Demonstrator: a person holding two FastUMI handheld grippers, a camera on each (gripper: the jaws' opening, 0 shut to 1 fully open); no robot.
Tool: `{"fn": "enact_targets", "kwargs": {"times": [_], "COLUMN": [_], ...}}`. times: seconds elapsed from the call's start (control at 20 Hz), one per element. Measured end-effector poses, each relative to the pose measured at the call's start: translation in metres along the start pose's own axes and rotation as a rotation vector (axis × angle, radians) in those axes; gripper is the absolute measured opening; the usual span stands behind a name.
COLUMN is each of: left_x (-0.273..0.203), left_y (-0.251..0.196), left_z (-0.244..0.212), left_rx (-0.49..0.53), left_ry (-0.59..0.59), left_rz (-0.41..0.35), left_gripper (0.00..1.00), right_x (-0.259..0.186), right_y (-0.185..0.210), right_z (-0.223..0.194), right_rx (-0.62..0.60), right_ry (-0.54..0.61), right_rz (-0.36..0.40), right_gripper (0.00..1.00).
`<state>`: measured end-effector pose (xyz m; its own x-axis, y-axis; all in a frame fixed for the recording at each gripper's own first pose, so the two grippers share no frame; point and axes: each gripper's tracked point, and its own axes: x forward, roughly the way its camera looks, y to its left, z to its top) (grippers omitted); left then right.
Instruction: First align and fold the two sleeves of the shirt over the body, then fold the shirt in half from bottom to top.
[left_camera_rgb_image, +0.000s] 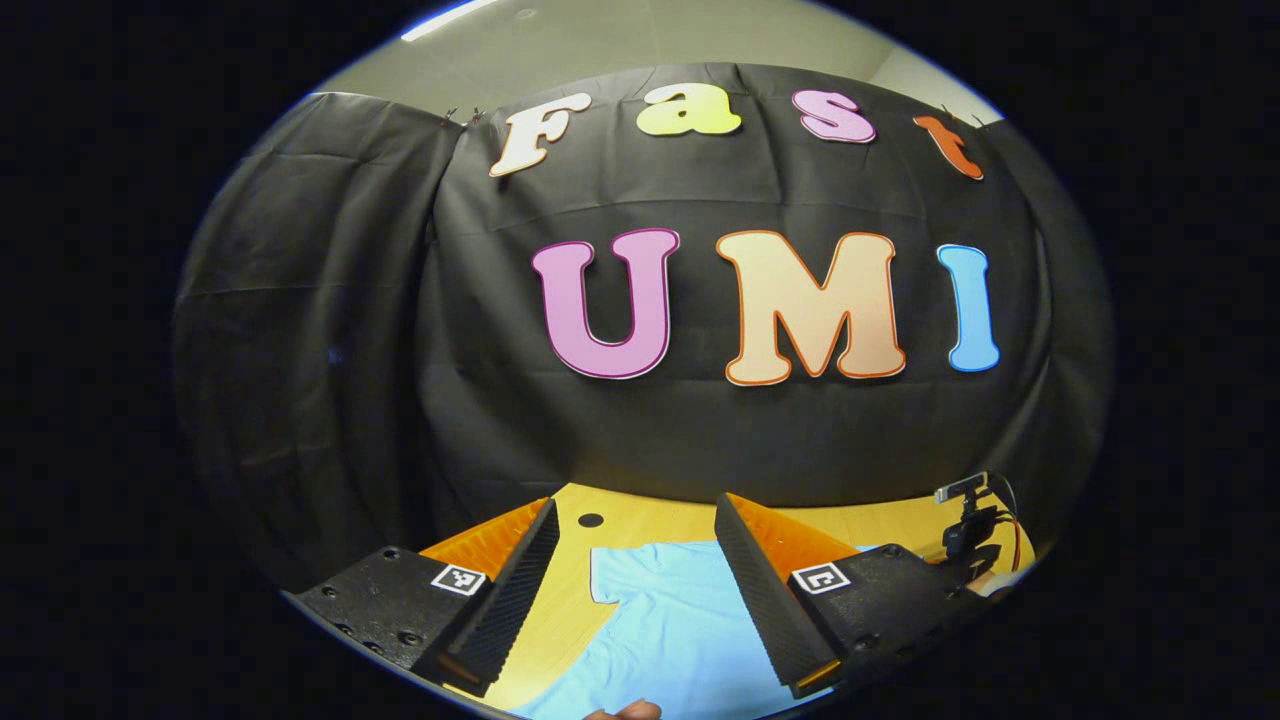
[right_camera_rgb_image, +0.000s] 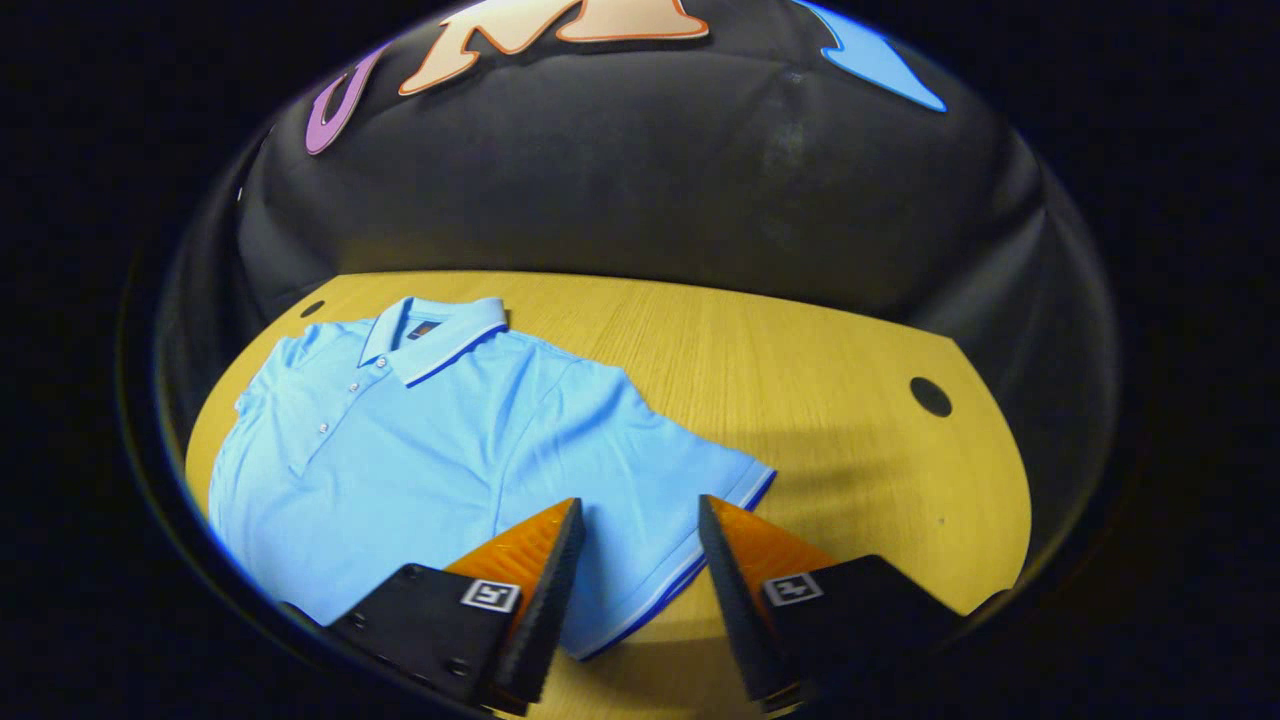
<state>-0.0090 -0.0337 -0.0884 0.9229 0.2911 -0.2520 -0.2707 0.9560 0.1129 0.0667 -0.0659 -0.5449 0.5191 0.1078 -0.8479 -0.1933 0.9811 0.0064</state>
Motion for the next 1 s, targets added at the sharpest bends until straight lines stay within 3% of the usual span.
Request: {"fn": "enact_targets", "kwargs": {"times": [0.15, 0.2, 0.35, 0.6, 0.8, 1.0], "left_x": [0.002, 0.002, 0.002, 0.002, 0.002, -0.001], "left_y": [-0.002, 0.000, 0.000, 0.001, -0.001, 0.005], "left_z": [-0.002, -0.003, -0.006, -0.002, -0.003, -0.004], "left_rx": [-0.007, -0.011, -0.023, -0.013, -0.019, -0.026], "left_ry": [0.006, 0.009, 0.017, 0.005, 0.007, 0.004], "left_rz": [-0.005, -0.003, -0.003, -0.007, -0.015, -0.007], "left_gripper": [0.95, 0.95, 0.95, 0.95, 0.94, 0.95], "right_x": [0.002, 0.001, 0.002, -0.010, -0.009, -0.025], "right_y": [0.009, 0.011, 0.014, 0.018, 0.014, 0.030], "right_z": [0.000, 0.000, 0.001, 0.029, 0.013, 0.045], "right_rx": [-0.018, -0.027, -0.027, 0.030, 0.032, 0.067], "right_ry": [-0.010, -0.010, -0.017, -0.093, -0.041, -0.128], "right_rz": [0.019, 0.015, 0.016, 0.035, 0.029, 0.072], "right_gripper": [0.44, 0.23, 0.05, 0.02, 0.03, 0.03]}}
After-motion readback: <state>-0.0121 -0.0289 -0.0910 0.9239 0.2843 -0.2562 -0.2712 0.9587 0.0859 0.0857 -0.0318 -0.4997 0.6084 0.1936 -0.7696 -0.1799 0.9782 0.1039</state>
